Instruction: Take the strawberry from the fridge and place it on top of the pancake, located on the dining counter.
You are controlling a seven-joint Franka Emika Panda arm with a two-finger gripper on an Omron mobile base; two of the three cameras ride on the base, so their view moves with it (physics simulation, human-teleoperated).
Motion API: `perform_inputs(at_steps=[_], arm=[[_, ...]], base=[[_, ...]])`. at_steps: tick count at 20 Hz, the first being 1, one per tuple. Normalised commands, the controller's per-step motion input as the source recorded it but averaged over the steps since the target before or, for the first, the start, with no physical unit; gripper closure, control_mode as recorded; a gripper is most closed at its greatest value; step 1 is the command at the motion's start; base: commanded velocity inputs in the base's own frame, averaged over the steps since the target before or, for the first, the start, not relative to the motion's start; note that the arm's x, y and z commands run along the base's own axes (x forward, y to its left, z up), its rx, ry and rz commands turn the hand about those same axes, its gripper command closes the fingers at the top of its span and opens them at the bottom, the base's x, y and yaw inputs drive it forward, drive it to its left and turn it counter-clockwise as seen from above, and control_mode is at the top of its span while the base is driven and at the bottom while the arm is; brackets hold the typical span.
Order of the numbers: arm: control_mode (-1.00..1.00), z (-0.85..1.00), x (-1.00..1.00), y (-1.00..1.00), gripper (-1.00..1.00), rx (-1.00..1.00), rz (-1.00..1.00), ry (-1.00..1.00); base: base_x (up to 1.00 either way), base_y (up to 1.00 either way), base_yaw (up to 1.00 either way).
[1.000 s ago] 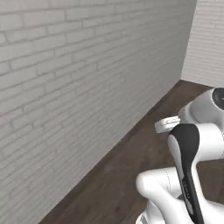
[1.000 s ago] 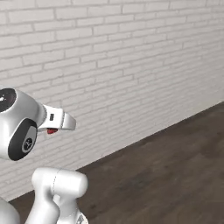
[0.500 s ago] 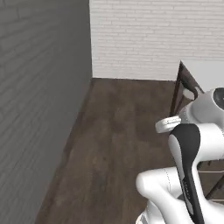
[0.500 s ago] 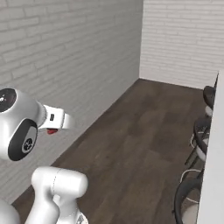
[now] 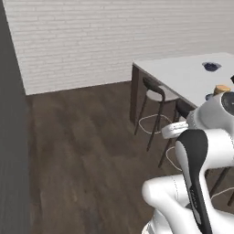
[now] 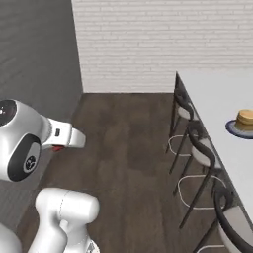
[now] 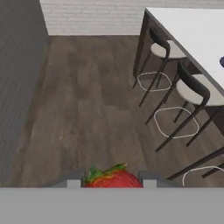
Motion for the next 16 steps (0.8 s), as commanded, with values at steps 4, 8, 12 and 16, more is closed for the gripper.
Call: perform_inputs(at_steps=[4,8,12,16], arm=[[1.0,0.0,0.0,0.0,1.0,0.0,0.0,0.0],[1.0,0.0,0.0,0.0,1.0,0.0,0.0,0.0],[1.0,0.0,0.0,0.0,1.0,0.0,0.0,0.0],[1.0,0.0,0.0,0.0,1.0,0.0,0.0,0.0]], base=[[0.59,0.42,-0.83],[0.67,0.44,-0.79],[0.78,0.51,-0.69],[0.77,0.56,-0.52]])
